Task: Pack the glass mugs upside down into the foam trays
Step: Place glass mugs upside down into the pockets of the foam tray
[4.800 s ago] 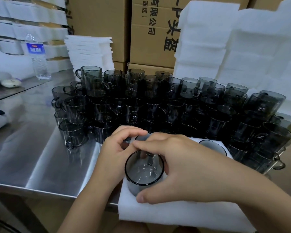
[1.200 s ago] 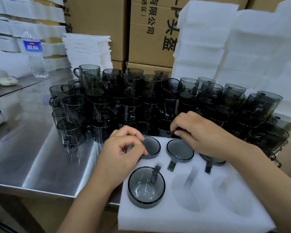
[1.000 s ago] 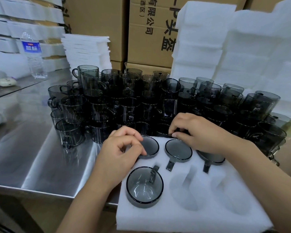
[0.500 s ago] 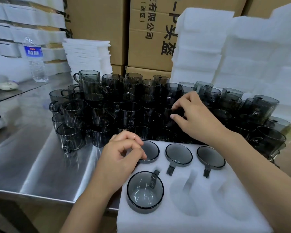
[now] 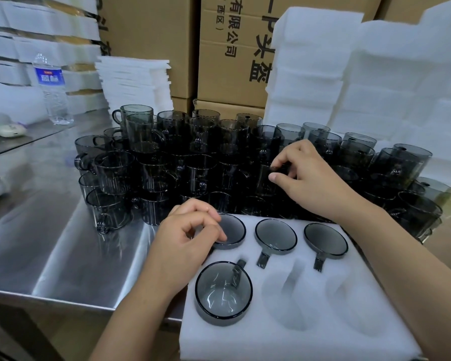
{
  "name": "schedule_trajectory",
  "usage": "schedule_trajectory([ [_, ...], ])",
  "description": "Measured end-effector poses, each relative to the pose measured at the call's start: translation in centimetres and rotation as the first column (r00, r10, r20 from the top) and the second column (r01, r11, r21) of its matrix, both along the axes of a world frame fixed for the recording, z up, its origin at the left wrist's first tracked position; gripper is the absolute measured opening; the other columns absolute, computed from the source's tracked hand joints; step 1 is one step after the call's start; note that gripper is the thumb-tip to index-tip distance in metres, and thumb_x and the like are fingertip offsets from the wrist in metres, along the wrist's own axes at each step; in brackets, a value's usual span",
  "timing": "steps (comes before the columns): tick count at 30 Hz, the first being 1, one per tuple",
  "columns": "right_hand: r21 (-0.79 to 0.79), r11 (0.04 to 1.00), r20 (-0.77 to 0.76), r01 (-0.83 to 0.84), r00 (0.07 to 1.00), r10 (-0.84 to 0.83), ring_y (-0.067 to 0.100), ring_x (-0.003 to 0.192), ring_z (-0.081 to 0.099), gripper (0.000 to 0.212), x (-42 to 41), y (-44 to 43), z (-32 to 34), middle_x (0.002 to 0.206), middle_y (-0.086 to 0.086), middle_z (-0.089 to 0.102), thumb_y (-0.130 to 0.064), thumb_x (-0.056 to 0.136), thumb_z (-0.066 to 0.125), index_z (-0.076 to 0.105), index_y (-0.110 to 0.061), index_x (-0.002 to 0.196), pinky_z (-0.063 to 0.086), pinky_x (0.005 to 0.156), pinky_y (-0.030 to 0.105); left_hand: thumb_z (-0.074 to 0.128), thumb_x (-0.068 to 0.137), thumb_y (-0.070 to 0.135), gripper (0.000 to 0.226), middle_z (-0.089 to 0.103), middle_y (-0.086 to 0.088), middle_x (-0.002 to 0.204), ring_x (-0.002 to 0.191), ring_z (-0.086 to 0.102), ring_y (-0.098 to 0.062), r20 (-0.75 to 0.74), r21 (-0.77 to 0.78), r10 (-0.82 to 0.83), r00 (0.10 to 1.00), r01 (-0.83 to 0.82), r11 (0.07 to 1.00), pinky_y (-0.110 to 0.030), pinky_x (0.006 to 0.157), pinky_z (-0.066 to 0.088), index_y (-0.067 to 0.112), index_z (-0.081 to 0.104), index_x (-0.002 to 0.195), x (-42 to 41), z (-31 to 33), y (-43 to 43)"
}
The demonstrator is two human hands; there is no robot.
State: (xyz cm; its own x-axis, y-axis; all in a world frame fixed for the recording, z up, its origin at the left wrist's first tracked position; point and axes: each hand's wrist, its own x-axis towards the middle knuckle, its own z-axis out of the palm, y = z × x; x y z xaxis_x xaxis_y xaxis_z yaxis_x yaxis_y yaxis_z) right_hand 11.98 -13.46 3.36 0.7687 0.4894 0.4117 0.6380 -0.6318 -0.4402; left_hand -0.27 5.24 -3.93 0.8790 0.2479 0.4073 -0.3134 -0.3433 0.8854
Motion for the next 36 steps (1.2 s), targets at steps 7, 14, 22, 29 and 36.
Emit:
schedule_trajectory([
  [7,-0.140,0.990,0.120,-0.035,0.991,0.052,0.018,0.120,0.043,0.009,0.4,0.2,-0.1,0.152,-0.007,0.021,-0.021,0.087,0.066,0.058,-0.021,0.090,0.031,0.090,0.024,0.050,0.061,0.045,0.032,0.061,0.015,0.086,0.073,0.050,-0.010,0.005,0.001,0.001,1.000,-0.001,1.000,-0.023,0.070,0.034,0.020,0.069,0.056,0.0,0.1,0.0],
  [14,-0.143,0.988,0.145,-0.050,0.987,0.071,0.000,0.091,0.041,0.017,0.9,0.4,0.2,0.147,-0.015,0.030,-0.038,0.085,0.064,0.056,-0.026,0.095,0.033,0.082,0.023,0.056,0.069,0.027,0.020,0.061,0.017,0.085,0.069,0.047,-0.010,-0.010,0.000,0.008,1.000,-0.008,1.000,-0.023,0.068,0.033,0.021,0.068,0.053,-0.2,0.1,-0.1],
  [22,-0.181,0.975,0.299,0.130,0.952,-0.071,0.029,0.103,0.054,0.037,3.2,1.7,2.4,0.149,0.007,0.025,-0.010,0.094,0.054,0.052,-0.013,0.131,0.037,0.095,0.029,0.050,0.061,0.046,0.032,0.061,0.014,0.086,0.077,0.051,-0.014,0.013,-0.003,0.007,1.000,-0.007,1.000,-0.028,0.074,0.036,0.021,0.068,0.056,-0.1,0.1,0.0],
  [29,-0.269,0.949,0.381,0.166,0.923,-0.053,0.027,0.110,0.050,0.010,3.6,1.5,3.4,0.146,0.004,0.030,-0.018,0.094,0.055,0.059,-0.013,0.102,0.040,0.078,0.033,0.051,0.061,0.043,0.027,0.061,0.014,0.084,0.086,0.055,-0.021,0.013,-0.004,0.012,1.000,-0.012,1.000,-0.037,0.079,0.044,0.023,0.068,0.054,0.0,0.2,-0.1],
  [36,-0.103,0.972,0.496,0.213,0.858,-0.135,0.029,0.117,0.043,0.013,-0.1,0.1,3.9,0.145,0.007,0.034,-0.020,0.093,0.055,0.057,-0.010,0.101,0.038,0.090,0.040,0.056,0.069,0.023,0.021,0.062,0.013,0.085,0.088,0.055,-0.018,-0.004,-0.030,0.012,1.000,-0.012,0.999,-0.029,0.079,0.039,0.022,0.067,0.052,0.0,0.0,-0.1],
])
